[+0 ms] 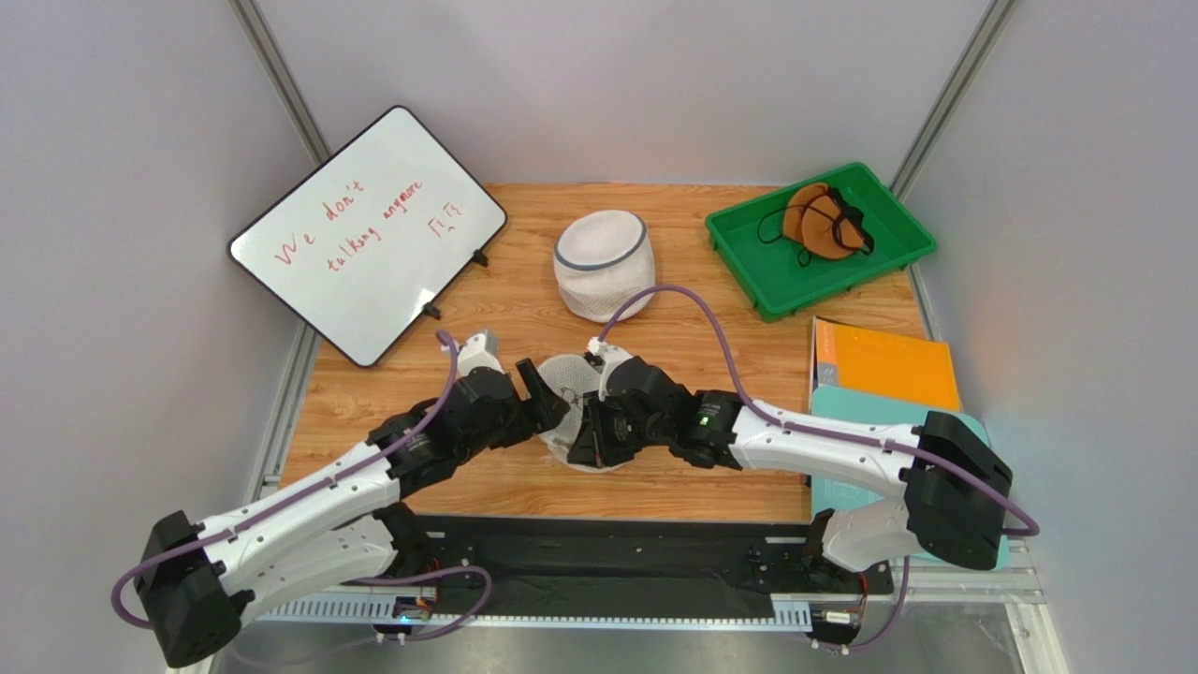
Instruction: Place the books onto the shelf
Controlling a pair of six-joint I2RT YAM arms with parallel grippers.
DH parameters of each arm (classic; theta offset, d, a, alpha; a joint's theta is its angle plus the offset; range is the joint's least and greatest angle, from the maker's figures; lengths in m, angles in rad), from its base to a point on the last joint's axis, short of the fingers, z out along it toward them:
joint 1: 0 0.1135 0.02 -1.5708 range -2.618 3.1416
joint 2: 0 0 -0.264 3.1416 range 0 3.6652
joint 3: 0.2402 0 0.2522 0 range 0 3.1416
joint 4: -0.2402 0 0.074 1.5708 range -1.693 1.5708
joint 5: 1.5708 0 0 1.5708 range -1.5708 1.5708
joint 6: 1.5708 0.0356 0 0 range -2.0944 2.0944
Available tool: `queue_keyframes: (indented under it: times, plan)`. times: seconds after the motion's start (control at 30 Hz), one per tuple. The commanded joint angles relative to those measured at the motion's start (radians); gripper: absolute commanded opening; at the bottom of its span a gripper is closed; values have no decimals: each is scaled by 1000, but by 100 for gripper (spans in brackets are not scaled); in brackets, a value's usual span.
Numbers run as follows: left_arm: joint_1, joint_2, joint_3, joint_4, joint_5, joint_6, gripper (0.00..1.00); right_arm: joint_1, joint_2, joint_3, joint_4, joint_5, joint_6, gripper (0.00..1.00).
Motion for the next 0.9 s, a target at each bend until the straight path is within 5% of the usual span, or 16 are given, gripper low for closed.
queue_keyframes:
  times: [0.0,0.27,0.63,0.87]
  plan:
    - [-10,25,26,12,100,24,88,-4,-11,7,25,4,1,0]
    - [-96,11,-3,-4,73,-82,87,-2,6,24,48,-1,0,0]
    - [-105,-32,-33,-70,-19,-141,37,-4,-2,15,57,-8,8,0]
    - [-105,-26,-20,-82,-65,-141,23,-2,-25,-4,45,-2,9,0]
